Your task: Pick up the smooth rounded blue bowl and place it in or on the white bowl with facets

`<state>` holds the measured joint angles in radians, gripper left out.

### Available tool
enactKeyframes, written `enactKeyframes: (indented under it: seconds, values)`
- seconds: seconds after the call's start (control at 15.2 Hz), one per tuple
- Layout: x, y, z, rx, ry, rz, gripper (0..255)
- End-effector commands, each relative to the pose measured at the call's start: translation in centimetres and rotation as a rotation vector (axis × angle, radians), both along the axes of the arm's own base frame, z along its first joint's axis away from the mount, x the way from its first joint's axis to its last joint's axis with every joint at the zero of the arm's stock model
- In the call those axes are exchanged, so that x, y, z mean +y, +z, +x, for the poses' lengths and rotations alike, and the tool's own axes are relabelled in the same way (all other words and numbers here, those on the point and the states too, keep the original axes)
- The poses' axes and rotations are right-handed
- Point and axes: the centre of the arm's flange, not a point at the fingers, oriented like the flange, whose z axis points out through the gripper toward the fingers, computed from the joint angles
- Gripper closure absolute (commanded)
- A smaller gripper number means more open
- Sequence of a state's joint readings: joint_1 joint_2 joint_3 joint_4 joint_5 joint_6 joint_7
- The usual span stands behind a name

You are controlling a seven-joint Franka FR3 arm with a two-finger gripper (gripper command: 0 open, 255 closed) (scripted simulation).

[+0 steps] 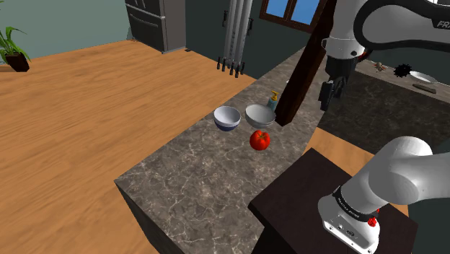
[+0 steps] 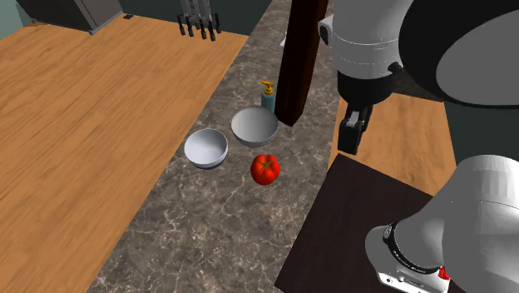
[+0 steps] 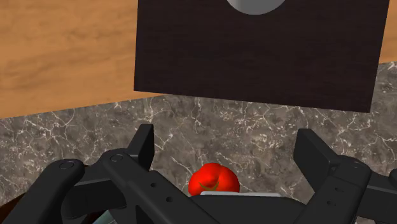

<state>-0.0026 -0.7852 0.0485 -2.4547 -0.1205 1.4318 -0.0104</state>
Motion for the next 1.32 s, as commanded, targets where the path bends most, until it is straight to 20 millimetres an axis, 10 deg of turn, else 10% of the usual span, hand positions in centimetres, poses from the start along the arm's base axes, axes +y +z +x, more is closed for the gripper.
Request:
enactKeyframes:
  seconds: [0.0, 1.25]
  values:
    - [0.0, 0.0, 0.0, 0.000, 0.000, 0.000, 0]
    - [4.4, -14.8, 19.5, -0.008, -0.031, 0.028, 0]
